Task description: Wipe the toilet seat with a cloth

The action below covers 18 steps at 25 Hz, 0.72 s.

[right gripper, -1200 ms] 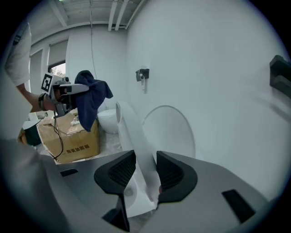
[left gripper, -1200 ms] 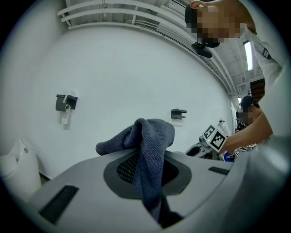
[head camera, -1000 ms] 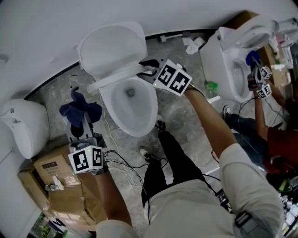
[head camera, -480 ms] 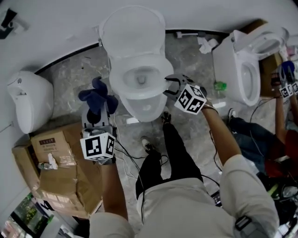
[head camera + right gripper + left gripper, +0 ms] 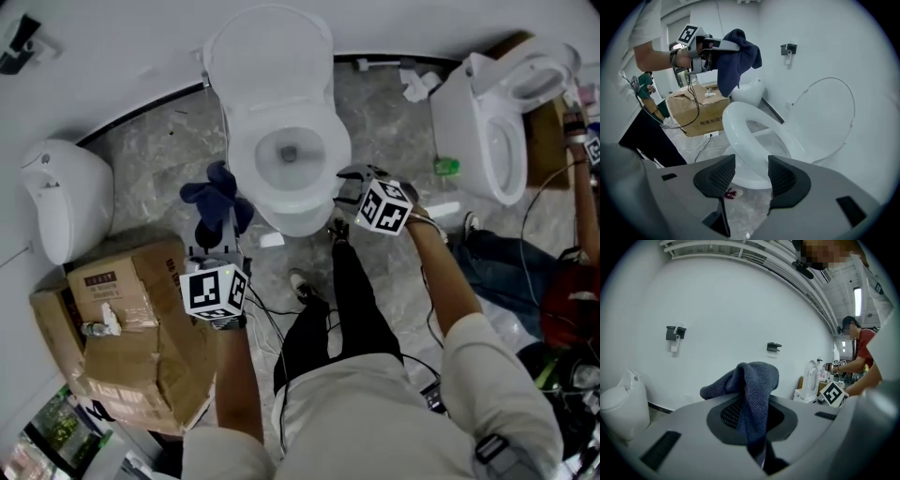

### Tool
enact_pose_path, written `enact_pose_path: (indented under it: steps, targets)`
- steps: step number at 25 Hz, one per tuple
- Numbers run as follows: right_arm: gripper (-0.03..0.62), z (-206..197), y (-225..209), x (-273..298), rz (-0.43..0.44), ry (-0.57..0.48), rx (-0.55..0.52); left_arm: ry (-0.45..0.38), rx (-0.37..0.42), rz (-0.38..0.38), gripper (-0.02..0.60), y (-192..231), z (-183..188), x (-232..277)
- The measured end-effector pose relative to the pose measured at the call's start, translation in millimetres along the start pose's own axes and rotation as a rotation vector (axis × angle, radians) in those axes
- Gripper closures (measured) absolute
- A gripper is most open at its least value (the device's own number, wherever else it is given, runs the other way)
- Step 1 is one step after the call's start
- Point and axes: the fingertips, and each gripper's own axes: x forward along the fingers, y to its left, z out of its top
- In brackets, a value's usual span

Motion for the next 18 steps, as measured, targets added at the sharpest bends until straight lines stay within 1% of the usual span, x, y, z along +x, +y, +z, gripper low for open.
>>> enact_pose_path:
  steps: [4, 10, 14, 18]
  targets:
    - [0.373, -13.0, 17.1, 13.0, 0.068, 0.053, 0.037, 0.012, -0.026, -0.011, 0.545, -4.7, -7.5, 3.8]
    - [0.373, -32.6, 30.8, 27.8, 0.093, 0.066, 0.096, 0.031, -0.081, -0.010, 0.545, -10.5, -26.3, 15.9]
    - [0.373, -47.8, 48.3, 46.9, 0.120, 0.126, 0.099, 0.053, -0.099, -0.011, 0.545, -13.0, -42.6, 16.3]
    - [0.373, -69.1, 62.7, 72.7, 0.121, 0.206, 0.062, 0.076, -0.110, -0.014, 0.545, -11.2, -58.5, 19.9]
